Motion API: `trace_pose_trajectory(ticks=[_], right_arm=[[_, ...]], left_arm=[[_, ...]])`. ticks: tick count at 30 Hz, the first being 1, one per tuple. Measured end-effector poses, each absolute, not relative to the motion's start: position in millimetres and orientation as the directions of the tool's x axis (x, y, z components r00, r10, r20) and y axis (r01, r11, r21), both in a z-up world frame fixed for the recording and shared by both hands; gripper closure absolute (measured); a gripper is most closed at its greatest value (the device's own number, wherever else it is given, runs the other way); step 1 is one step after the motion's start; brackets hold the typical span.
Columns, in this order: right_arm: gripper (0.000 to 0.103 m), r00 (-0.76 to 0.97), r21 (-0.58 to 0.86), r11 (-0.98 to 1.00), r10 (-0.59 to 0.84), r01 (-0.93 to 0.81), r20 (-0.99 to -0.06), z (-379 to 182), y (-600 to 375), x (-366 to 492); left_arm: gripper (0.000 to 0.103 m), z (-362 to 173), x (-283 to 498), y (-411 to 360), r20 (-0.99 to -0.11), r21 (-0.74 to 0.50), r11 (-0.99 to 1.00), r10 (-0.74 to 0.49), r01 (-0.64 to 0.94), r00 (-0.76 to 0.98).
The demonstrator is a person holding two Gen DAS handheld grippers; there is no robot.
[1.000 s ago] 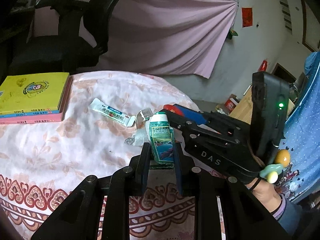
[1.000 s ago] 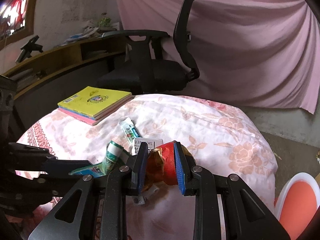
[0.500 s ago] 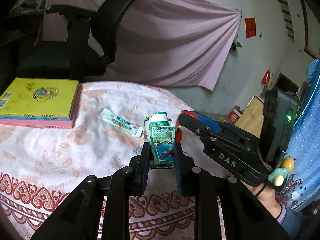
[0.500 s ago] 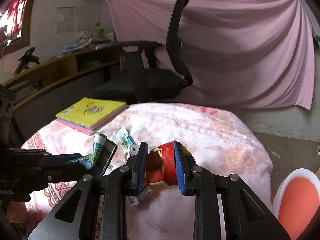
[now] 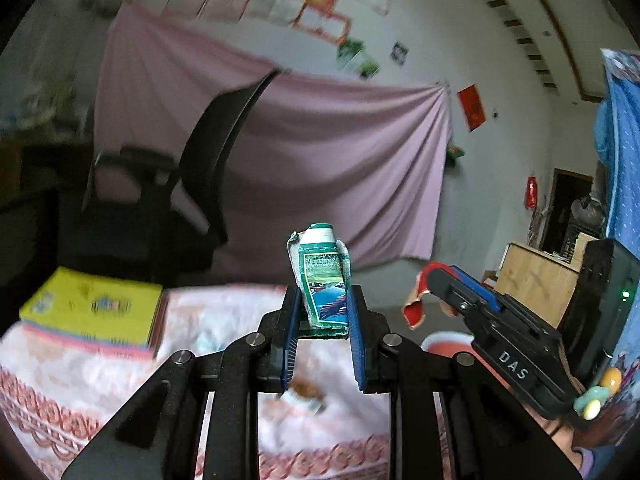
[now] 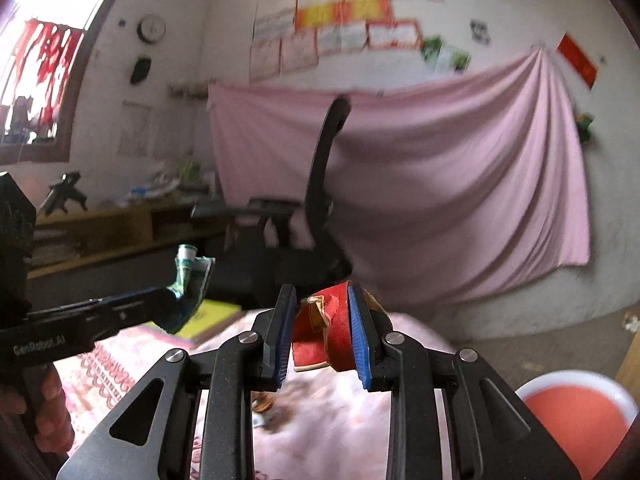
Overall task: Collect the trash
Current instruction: 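Carry both items over the red bin and open both tools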
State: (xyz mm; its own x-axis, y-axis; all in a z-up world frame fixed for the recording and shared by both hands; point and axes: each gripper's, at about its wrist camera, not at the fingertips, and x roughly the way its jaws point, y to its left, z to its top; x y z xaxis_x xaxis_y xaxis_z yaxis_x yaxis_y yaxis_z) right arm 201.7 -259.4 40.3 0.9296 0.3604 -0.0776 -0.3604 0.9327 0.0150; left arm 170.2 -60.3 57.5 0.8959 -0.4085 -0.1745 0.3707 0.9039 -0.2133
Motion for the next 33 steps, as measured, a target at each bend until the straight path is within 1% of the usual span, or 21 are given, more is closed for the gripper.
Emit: trace_pose_trajectory(ticks=[3, 7, 11, 15, 19, 22, 27, 29, 33], right_arm=[[0.079, 0.947, 0.017, 0.947, 0.32, -0.319, -0.013, 50, -280, 190], [0.079, 0.965, 0.03, 0.966, 0.256, -0.258, 0.049, 58, -308, 178], [0.079, 0.977, 0.052, 0.977, 0.202, -0.206, 0.072, 61, -336, 173], [0.079, 0.985, 0.076, 0.984, 0.157, -0.162, 0.066, 61, -358, 169], [0.079, 0.994, 0.105, 0.988, 0.107, -0.11, 0.031, 58, -380, 173], [0.078, 0.998, 0.124, 0.99, 0.069, -0.067, -0.007, 56, -394, 179], [0.078, 0.995, 0.182, 0.983, 0.023, -0.005, -0.1, 46, -417, 192], [0.078, 0.991, 0.204, 0.979, 0.006, 0.022, -0.137, 41, -425, 197], [0.078, 0.983, 0.244, 0.968, -0.014, 0.059, -0.183, 33, -442, 201]], left_arm=[[0.084, 73, 159, -83, -0.11, -0.155, 0.902, -0.421, 0.403, 0.9], [0.084, 88, 153, -120, -0.062, -0.094, 0.884, -0.464, 0.458, 0.884], [0.084, 93, 156, -158, -0.054, -0.041, 0.859, -0.511, 0.51, 0.858], [0.084, 92, 166, -187, -0.067, -0.04, 0.833, -0.554, 0.552, 0.83], [0.084, 90, 172, -216, -0.096, -0.052, 0.808, -0.589, 0.587, 0.802], [0.084, 87, 179, -233, -0.136, -0.074, 0.788, -0.615, 0.611, 0.777], [0.084, 80, 206, -262, -0.259, -0.151, 0.747, -0.662, 0.648, 0.703], [0.084, 79, 216, -272, -0.294, -0.174, 0.74, -0.669, 0.65, 0.682], [0.084, 78, 233, -286, -0.342, -0.234, 0.722, -0.688, 0.652, 0.64]])
